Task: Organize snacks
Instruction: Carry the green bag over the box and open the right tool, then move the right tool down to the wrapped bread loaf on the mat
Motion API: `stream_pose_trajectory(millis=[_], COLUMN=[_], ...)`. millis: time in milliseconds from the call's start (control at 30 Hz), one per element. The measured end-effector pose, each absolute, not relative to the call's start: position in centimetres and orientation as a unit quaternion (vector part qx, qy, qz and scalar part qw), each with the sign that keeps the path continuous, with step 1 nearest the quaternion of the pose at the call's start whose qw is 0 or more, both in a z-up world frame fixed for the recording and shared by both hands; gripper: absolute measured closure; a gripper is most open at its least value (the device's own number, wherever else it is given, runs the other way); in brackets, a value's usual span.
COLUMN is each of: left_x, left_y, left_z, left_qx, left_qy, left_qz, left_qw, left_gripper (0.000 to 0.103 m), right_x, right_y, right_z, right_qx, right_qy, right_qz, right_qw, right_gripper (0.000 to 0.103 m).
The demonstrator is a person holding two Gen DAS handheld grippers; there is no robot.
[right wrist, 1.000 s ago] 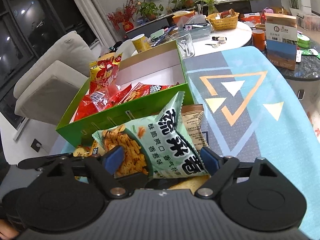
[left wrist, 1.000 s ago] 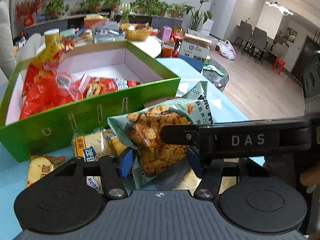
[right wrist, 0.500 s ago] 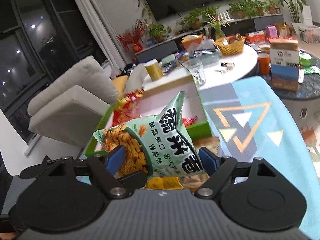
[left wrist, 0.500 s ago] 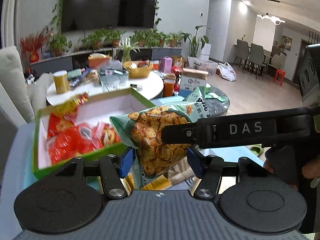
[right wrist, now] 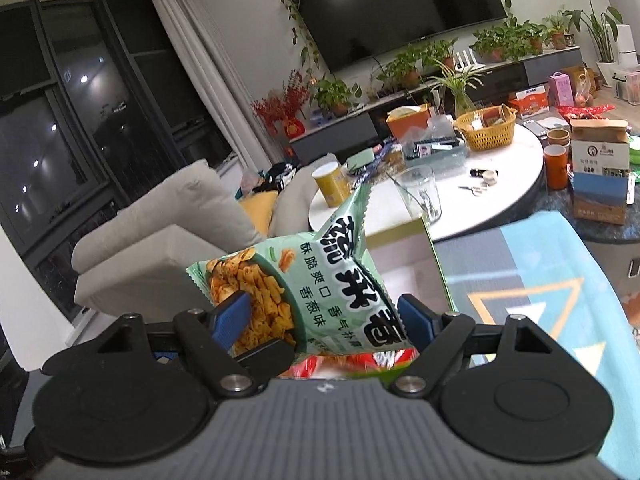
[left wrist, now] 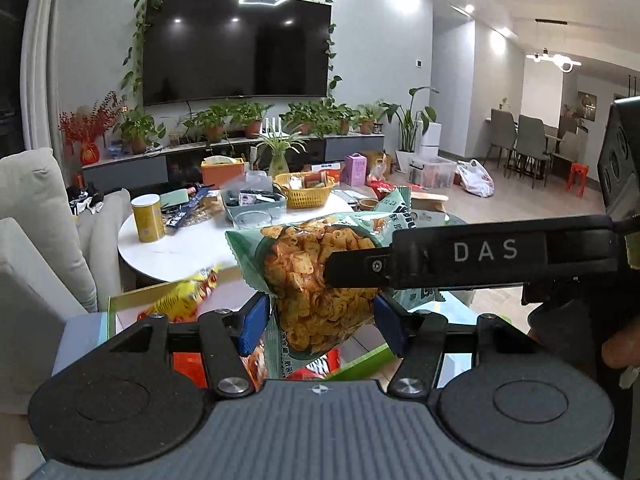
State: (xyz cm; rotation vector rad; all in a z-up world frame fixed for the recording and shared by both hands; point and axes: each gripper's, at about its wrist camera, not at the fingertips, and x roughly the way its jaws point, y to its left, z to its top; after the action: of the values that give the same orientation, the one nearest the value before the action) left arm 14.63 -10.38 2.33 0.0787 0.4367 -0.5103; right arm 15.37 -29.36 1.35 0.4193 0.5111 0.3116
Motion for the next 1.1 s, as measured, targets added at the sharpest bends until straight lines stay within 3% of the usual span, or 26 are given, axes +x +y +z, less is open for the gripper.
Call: stream_pose_trajectory(millis=[667, 1100], left_x=[23.0, 21.3], left_y=[-9.6, -7.3], left_z=[-2.4, -2.0], left_qx=[0.058, 0.040], left_qy=[0.265, 0.270], left_qz=[-0.194, -0.184], left_qw=[0.943, 0.944], left_gripper=[0.047, 0.047], right_x=[21.0, 19.5], right_y=[-27.9, -29.7], right_z=[-2.8, -2.8], right_qx=[0.182, 0.228], right_qy=[0.251, 0.283], right_qz=[0.097, 0.101], right_qw=[0.946, 0.926], right_gripper=[0.038, 0.038])
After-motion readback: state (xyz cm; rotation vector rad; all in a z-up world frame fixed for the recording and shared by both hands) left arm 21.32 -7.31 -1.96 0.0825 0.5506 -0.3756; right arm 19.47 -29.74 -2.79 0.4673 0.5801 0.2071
